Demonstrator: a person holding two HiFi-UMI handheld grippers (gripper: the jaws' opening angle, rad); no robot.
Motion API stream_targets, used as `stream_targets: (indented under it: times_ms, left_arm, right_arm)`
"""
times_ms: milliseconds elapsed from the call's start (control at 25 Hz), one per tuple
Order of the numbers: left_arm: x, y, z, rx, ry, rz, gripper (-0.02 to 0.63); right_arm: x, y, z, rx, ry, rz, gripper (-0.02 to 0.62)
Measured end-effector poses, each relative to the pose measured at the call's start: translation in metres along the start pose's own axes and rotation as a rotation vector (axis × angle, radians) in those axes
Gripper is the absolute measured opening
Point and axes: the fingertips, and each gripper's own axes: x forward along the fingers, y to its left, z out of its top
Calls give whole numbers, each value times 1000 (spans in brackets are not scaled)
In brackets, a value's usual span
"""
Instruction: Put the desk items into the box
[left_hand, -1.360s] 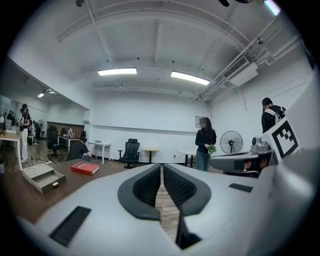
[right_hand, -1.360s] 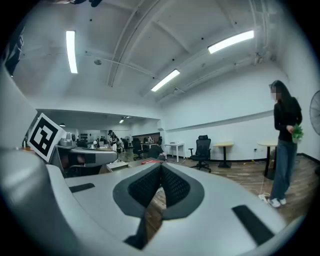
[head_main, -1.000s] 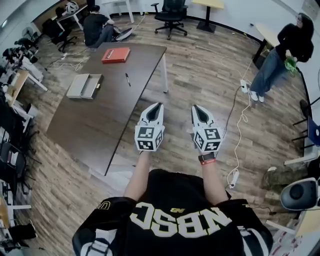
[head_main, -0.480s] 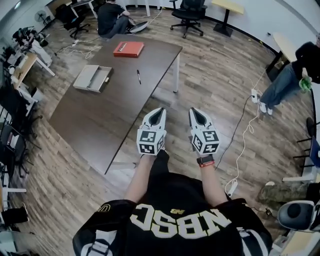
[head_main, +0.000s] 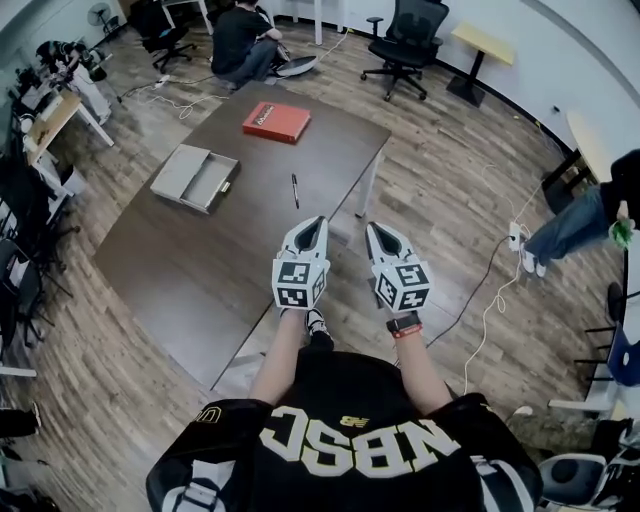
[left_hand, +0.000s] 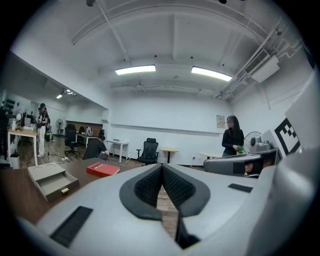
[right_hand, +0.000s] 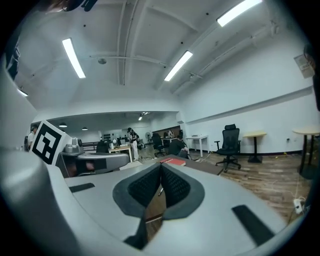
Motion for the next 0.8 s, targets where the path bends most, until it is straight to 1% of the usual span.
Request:
stream_targets:
  times_ms: [320, 520, 640, 800]
  left_arm:
    - [47, 86, 1, -28, 14, 64, 15]
    - [70, 139, 14, -27, -13, 95, 15]
    - [77, 165, 14, -35, -6, 122, 15]
    - [78, 187, 6, -55, 9, 174, 15]
  right_arm:
    - [104, 7, 4, -20, 71, 91, 15]
    - [166, 16, 14, -44, 87, 135, 21]
    - [190, 23, 12, -58, 108, 168, 23]
    - [212, 24, 0, -65, 154, 208, 25]
